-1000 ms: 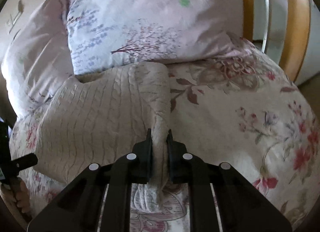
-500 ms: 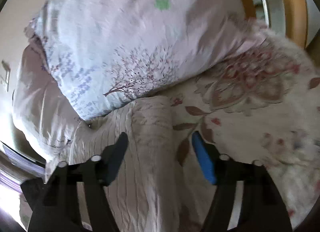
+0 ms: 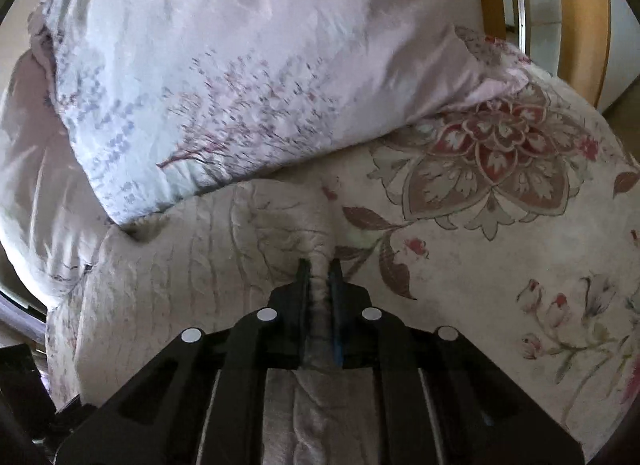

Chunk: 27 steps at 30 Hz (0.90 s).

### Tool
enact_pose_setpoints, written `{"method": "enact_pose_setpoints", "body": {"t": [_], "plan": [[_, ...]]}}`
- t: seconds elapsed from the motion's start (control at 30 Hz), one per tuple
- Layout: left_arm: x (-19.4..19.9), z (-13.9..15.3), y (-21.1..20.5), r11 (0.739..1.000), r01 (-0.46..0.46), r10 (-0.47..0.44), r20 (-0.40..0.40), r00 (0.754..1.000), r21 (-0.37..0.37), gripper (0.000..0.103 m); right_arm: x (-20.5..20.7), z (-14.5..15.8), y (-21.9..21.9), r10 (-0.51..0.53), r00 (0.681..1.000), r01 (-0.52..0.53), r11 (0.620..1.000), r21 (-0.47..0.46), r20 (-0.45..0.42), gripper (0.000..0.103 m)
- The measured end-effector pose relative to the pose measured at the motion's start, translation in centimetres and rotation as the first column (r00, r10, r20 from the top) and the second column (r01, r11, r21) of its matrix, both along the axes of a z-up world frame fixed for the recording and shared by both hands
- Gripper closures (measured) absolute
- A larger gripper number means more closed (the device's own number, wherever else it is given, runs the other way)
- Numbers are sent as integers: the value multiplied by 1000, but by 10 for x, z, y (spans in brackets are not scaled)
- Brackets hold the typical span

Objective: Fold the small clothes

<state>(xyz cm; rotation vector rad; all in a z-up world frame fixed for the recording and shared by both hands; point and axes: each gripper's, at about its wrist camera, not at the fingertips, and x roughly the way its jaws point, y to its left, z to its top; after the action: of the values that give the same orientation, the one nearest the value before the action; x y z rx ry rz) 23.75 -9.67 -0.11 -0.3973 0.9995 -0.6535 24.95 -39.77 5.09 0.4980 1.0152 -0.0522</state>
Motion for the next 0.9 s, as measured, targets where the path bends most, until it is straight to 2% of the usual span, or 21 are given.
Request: {"method": "enact_pose_setpoints", "body": {"t": [0.03, 0.07, 0.1, 0.17, 0.2, 0.23, 0.3, 0.37, 0.4, 0.5, 0.57, 0.6, 0.63, 0.7, 0.73, 0.77, 0.8, 0.83, 0.87, 0.9], "plan": [[1, 2, 3, 1000, -6, 6, 2, 1000, -5, 16, -5, 4, -4, -8, 1000, 8, 999, 34, 8, 60], [3, 5, 6, 1000, -16, 16, 5, 1000, -8, 16, -11, 8, -9, -19, 1000, 18, 998, 64, 15, 48], [6, 8, 8, 1000, -24, 24, 7, 1000, -10, 16, -19, 11, -15, -29, 999, 26, 994, 105, 31, 32], [9, 11, 10, 999, -34, 34, 3, 999, -19, 16, -30, 13, -21, -26, 999, 19, 990, 143, 43, 32], [12, 12, 10, 999, -34, 34, 0, 999, -23, 16, -37, 13, -23, -25, 999, 18, 989, 147, 45, 36], [13, 13, 10, 999, -35, 35, -3, 999, -23, 16, -44, 14, -23, -19, 998, 11, 990, 144, 56, 48], [15, 14, 8, 999, -38, 38, -4, 999, -9, 16, -52, 16, -20, 6, 997, -15, 993, 115, 83, 60], [18, 12, 5, 999, -41, 41, -8, 999, 7, 16, -64, 22, -13, 30, 991, -37, 998, 43, 134, 67], [19, 11, 5, 999, -43, 43, -11, 999, 10, 16, -75, 30, -3, 66, 981, -63, 998, -26, 183, 69], [21, 8, 3, 999, -43, 44, -21, 999, 22, 16, -84, 43, 22, 178, 951, -150, 980, -129, 252, 69], [24, 7, -2, 999, -39, 40, -20, 999, 29, 16, -86, 39, 38, 256, 942, -218, 959, -183, 217, 69], [24, 7, -4, 999, -38, 38, -19, 999, 31, 16, -84, 28, 48, 297, 945, -263, 939, -223, 135, 69], [26, 7, -6, 999, -36, 37, -20, 999, 32, 16, -79, 11, 57, 323, 946, -306, 915, -262, 26, 67], [30, 7, -11, 999, -31, 31, -24, 999, 33, 16, -81, 13, 57, 337, 941, -312, 903, -297, 36, 66], [32, 7, -14, 999, -30, 31, -25, 999, 36, 16, -79, 17, 51, 319, 947, -299, 919, -255, 40, 65], [34, 7, -15, 999, -29, 30, -26, 999, 39, 16, -79, 23, 39, 288, 955, -272, 947, -169, 76, 62], [35, 7, -15, 999, -28, 29, -28, 999, 40, 16, -80, 27, 29, 263, 958, -252, 963, -99, 111, 50], [37, 7, -15, 999, -27, 28, -34, 999, 38, 16, -78, 30, 18, 221, 966, -218, 975, -33, 138, 30], [39, 6, -15, 999, -27, 28, -41, 999, 35, 16, -75, 33, 3, 159, 976, -163, 987, 14, 146, 24], [42, 5, -15, 999, -27, 28, -50, 998, 28, 16, -69, 32, -1, 133, 981, -139, 989, 39, 140, 23]]}}
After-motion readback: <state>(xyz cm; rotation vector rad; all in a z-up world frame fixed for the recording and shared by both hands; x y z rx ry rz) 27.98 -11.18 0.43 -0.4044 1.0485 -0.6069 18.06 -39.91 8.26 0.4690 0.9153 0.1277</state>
